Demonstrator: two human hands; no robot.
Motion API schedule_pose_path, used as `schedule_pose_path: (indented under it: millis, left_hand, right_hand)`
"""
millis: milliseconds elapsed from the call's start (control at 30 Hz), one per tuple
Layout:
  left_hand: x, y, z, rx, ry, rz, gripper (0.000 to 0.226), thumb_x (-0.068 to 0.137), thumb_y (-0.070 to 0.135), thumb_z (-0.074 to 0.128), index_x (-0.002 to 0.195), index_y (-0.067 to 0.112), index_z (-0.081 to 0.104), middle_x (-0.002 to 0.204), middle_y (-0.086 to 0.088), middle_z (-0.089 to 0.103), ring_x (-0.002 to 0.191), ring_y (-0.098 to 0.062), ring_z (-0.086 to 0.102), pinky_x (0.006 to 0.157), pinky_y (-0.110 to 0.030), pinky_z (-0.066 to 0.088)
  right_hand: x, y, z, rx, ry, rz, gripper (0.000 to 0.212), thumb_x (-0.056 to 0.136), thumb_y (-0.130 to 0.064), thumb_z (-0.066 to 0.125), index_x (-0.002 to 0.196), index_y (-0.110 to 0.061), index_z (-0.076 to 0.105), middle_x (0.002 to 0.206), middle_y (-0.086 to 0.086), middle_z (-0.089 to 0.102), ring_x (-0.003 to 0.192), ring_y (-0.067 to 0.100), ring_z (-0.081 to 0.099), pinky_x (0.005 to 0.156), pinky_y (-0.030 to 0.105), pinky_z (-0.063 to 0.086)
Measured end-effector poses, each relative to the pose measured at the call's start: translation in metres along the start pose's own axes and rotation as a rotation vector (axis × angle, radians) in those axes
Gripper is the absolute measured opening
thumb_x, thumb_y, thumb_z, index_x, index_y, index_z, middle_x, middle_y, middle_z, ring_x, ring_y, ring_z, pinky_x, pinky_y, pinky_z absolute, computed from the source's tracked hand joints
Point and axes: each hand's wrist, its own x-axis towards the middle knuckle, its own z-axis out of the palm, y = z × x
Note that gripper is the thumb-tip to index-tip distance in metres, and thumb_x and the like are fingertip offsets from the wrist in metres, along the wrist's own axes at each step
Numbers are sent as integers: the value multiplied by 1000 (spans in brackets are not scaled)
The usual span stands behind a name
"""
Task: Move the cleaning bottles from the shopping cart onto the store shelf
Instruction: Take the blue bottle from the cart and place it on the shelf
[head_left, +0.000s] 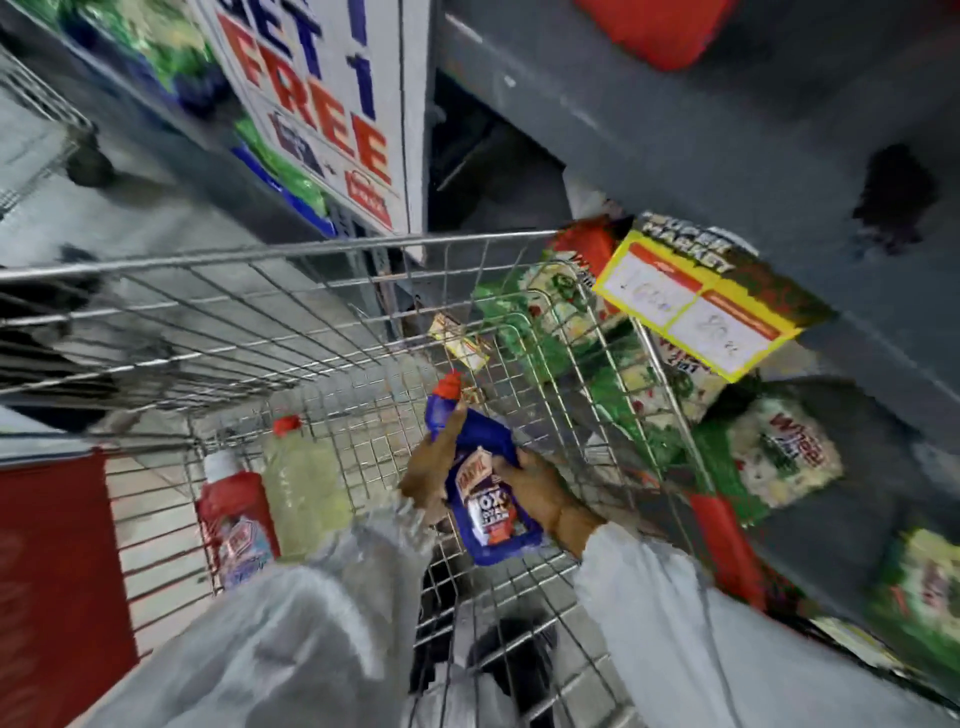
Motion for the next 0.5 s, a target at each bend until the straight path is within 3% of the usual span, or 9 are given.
schedule_pose_path:
  millis: [100,167,233,300,400,500]
  left_hand:
    - [4,3,-18,-27,45,60,88,53,72,74,106,2,66,111,-26,69,99,-41,67,98,-57,49]
    - [-16,21,-19,-2,114,126,99,35,81,73,101,8,69,107,-21,72,97,-37,69,95,-57,51]
    - [-50,44,-13,7,138,229,102,30,84,71,101,12,68,103,-18,74,94,-34,70,93,-54,53]
    - [-109,69,8,40,65,334,82,50,72,74,101,8,68,98,-16,74,88,-32,71,90,-47,55]
    - [-176,86,35,136,-18,487,40,79,45,69,93,7,68,90,-17,71,79,-29,66,80,-40,53]
    - [-224,91,60,226,-27,605,39,77,49,69,86,11,69,84,-10,74,72,-25,68,70,-33,55]
  right_hand:
    - [-39,-36,1,16,-32,-114,13,79,-35,60,91,-31,64,108,14,70,99,33,65,93,51,50]
    - [-61,-53,-4,21,-87,-221,32,78,-24,68,109,-23,60,112,11,69,100,28,64,95,46,50]
    - [-89,-69,-15,-6,-121,-350,54,65,-26,78,114,-26,55,115,7,68,103,25,64,96,44,49]
    - [-117,-78,-31,9,-150,-420,64,60,-19,82,115,-33,51,115,5,68,106,24,63,96,46,49]
    - [-161,-85,-58,93,-148,-508,68,55,-14,85,114,-27,55,115,6,68,106,25,64,97,50,49]
    - [-205,-86,-90,147,-105,-603,61,52,-10,87,106,-25,61,114,11,70,105,29,66,95,53,50]
